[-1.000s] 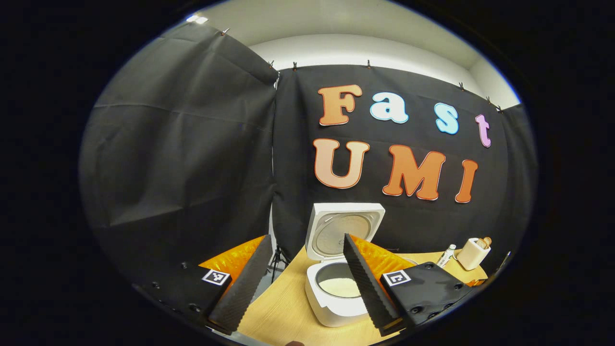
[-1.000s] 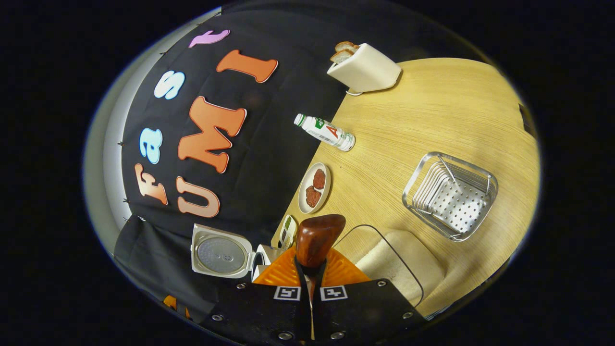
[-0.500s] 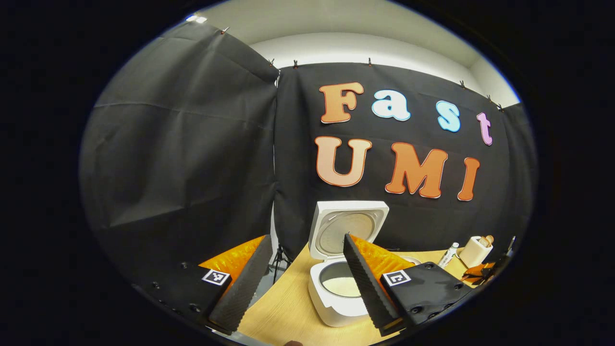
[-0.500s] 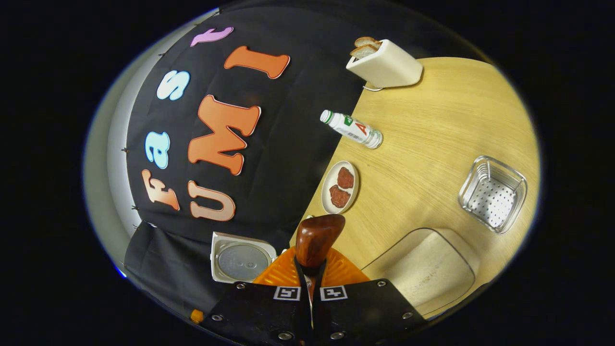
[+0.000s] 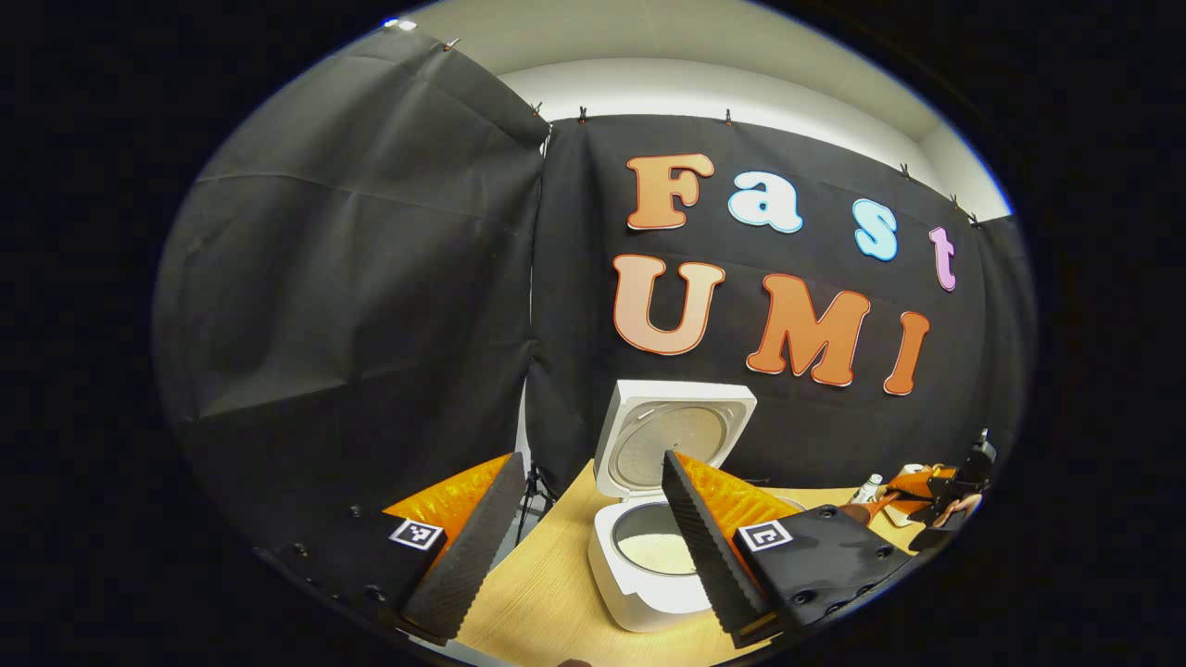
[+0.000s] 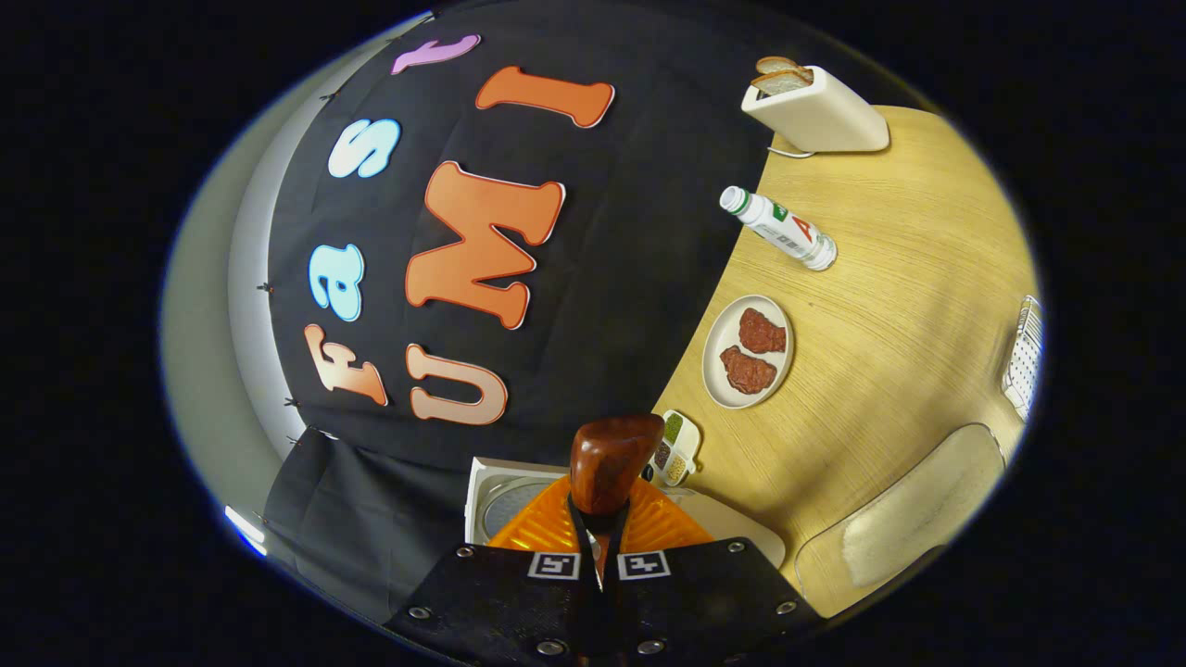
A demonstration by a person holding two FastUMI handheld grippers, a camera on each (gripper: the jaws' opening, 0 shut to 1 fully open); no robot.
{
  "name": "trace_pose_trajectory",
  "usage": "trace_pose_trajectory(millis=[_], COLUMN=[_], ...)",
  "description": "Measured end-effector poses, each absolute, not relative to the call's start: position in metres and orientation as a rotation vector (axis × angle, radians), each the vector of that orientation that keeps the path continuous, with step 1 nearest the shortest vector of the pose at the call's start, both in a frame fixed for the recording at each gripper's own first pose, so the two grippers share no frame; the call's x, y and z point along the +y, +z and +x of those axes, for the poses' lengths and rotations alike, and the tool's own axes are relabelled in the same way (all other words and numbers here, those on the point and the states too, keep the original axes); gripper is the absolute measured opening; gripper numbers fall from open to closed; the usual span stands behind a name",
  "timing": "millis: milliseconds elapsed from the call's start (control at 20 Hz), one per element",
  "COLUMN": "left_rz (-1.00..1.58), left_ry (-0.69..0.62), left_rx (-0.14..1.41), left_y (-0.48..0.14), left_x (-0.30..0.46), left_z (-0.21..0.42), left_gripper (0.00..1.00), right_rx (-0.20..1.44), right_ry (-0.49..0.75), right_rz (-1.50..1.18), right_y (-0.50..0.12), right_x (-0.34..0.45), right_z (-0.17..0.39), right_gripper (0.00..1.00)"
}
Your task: Close the left gripper, press the button to open the rice cooker; take a wooden spoon from the chopstick holder with the right hand, scoop a spoonful of rice and pour it into the rice cooker, then put the wooden spoon back into the chopstick holder.
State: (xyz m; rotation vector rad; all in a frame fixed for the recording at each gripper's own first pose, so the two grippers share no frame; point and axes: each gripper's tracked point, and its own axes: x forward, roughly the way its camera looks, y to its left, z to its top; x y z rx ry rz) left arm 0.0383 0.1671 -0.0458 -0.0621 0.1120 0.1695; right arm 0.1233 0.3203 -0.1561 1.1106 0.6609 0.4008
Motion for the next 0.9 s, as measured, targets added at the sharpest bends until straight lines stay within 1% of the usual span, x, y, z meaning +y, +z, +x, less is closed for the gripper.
trace_pose_trajectory(millis=[300,550,900], left_rz=[-0.044,-0.032,-0.024], left_ry=[0.141,0.131,0.150], left_rx=[0.130,0.133,0.137], left_y=[-0.052,-0.051,-0.057], left_x=[0.170,0.168,0.182], left_z=[0.040,0.043,0.038], left_gripper=[1.00,1.00,1.00], right_rx=[0.628,0.603,0.533], right_ry=[0.447,0.505,0.534], right_rz=[1.009,0.872,0.679], right_y=[-0.136,-0.126,-0.123], right_x=[0.384,0.438,0.472], right_z=[0.146,0.151,0.155], right_gripper=[0.01,0.01,0.01])
